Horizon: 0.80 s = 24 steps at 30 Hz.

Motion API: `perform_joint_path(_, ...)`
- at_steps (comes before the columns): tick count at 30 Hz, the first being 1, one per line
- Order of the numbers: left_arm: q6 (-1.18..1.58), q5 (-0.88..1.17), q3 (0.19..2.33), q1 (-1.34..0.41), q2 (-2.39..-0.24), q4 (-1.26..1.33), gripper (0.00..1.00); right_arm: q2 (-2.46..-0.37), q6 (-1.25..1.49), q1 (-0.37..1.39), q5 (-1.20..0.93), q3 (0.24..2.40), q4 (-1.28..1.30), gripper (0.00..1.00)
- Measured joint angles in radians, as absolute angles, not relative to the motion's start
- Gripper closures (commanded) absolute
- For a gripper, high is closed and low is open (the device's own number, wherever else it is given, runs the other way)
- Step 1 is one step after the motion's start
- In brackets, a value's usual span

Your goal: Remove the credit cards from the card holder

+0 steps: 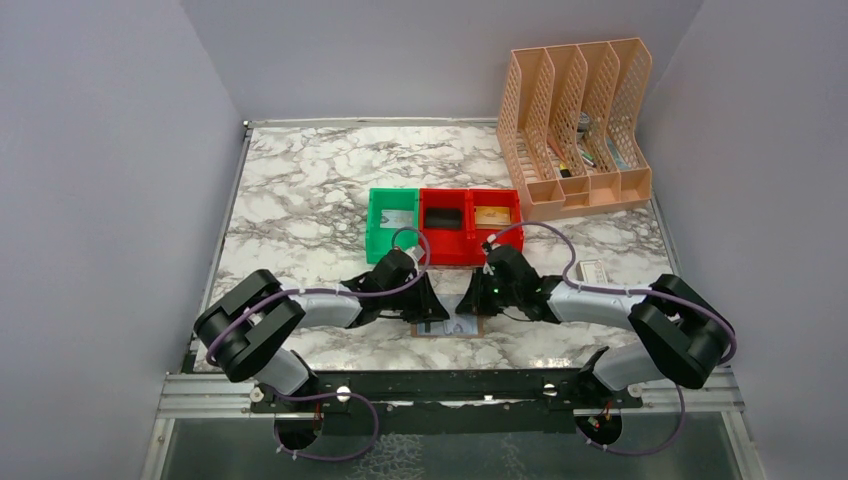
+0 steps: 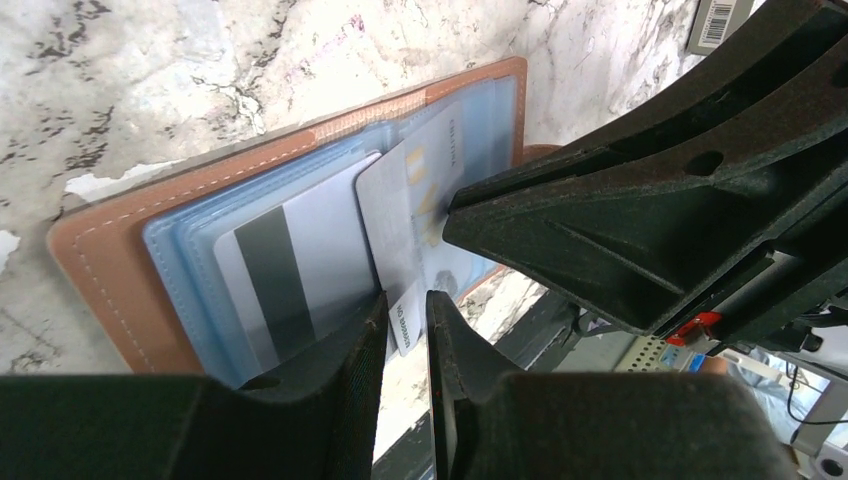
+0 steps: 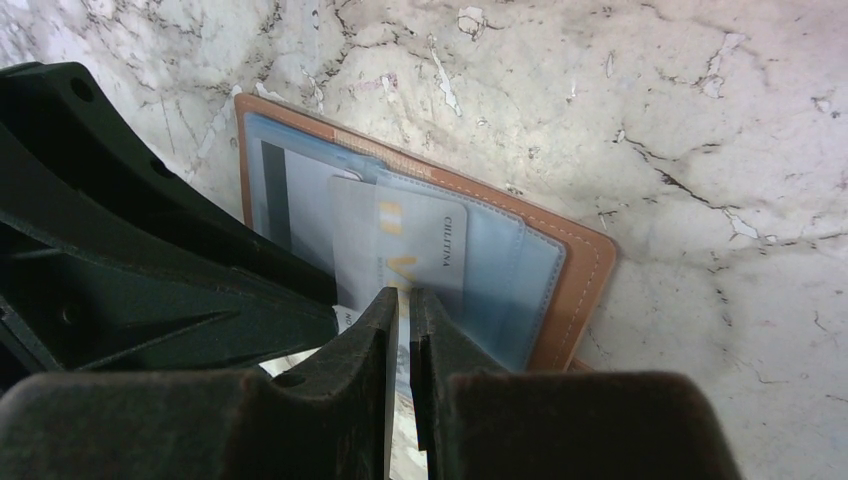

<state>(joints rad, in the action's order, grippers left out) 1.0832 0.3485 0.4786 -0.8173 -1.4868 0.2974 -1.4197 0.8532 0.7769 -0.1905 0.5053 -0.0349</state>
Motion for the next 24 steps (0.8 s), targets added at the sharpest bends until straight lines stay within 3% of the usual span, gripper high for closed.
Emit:
perform_joint_path(11, 1.12, 0.358, 0.482, -0.818, -1.518, 0.33, 0.75, -1.408, 0.871, 0.777, -0.18, 0.489, -0.06, 0.88)
perform_joint_path(24, 1.155, 0.344, 0.467, -0.82, -1.525, 0.374, 0.72, -1.342, 0.817, 0.778, -0.13, 0.519, 0.123, 0.86)
